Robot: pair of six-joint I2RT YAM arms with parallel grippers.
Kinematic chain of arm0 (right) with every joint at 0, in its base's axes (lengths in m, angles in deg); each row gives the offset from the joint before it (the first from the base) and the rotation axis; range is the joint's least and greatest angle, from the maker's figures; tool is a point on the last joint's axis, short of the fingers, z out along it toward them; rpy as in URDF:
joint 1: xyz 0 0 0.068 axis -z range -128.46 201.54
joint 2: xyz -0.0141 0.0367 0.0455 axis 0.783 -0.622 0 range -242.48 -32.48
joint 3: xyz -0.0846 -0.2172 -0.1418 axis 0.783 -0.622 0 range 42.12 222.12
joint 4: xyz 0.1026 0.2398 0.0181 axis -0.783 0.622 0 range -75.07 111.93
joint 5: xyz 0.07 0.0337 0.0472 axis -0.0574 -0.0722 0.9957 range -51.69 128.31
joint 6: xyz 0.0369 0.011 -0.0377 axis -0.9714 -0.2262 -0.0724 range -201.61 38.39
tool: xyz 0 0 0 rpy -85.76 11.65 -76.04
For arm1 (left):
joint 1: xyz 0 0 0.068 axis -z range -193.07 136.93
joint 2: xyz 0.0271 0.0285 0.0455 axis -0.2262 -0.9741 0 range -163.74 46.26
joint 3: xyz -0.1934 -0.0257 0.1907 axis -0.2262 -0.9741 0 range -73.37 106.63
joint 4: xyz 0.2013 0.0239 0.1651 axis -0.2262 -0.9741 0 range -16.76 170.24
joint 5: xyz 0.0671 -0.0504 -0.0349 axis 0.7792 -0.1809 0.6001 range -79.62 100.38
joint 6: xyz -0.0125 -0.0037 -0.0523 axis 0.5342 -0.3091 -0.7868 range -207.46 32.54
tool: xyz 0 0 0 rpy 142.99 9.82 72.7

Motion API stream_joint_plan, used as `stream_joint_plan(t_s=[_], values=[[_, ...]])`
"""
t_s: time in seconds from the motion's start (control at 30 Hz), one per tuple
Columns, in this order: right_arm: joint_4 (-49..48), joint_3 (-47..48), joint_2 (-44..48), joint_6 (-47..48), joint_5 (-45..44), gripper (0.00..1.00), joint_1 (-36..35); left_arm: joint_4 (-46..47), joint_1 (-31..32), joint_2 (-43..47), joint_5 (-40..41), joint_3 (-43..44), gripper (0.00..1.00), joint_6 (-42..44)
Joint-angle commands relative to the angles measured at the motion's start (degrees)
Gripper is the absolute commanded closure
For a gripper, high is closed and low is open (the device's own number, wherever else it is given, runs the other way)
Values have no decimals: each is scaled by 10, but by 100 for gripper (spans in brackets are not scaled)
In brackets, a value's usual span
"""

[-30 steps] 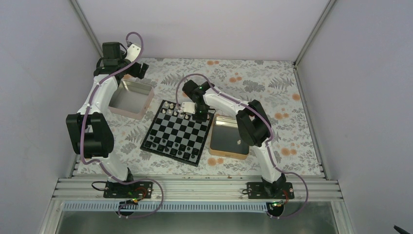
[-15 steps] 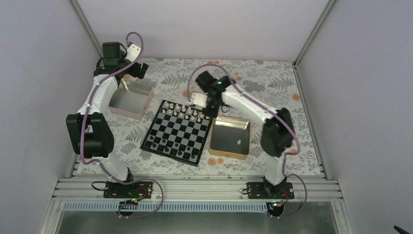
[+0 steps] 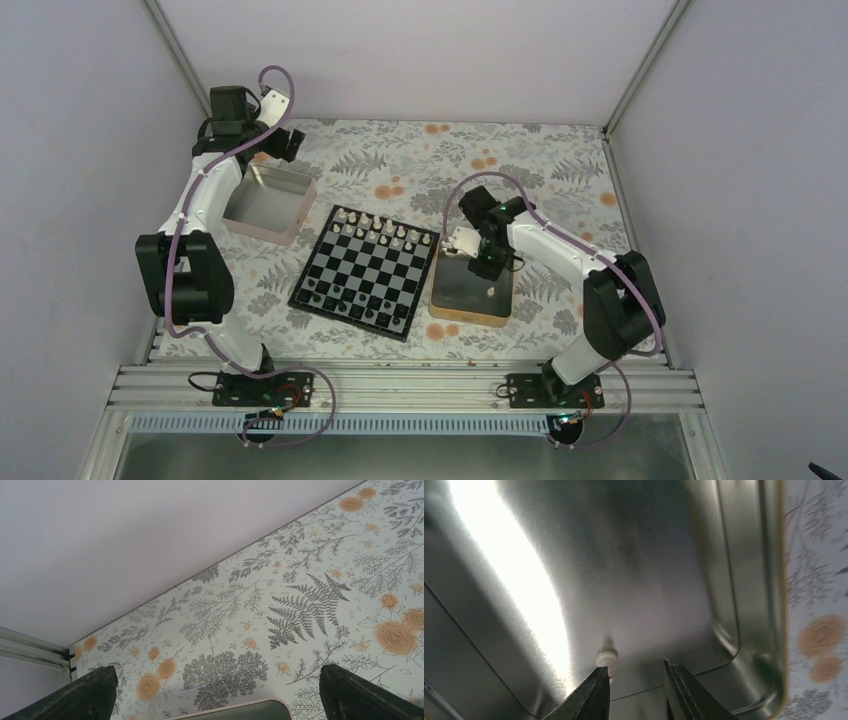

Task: Set up the chess pieces on the board
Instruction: Place the chess piece on the chessboard, then pick up the chess piece from the storage box.

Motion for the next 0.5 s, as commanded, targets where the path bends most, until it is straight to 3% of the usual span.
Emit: stream_joint_plan(t_s=[0.0,0.47], values=[[-38,-45,27,-19,8,68,0,4,0,20,0,5,0,0],[-41,-113,46,-25,3,64,0,2,1,18,2,3,0,1]])
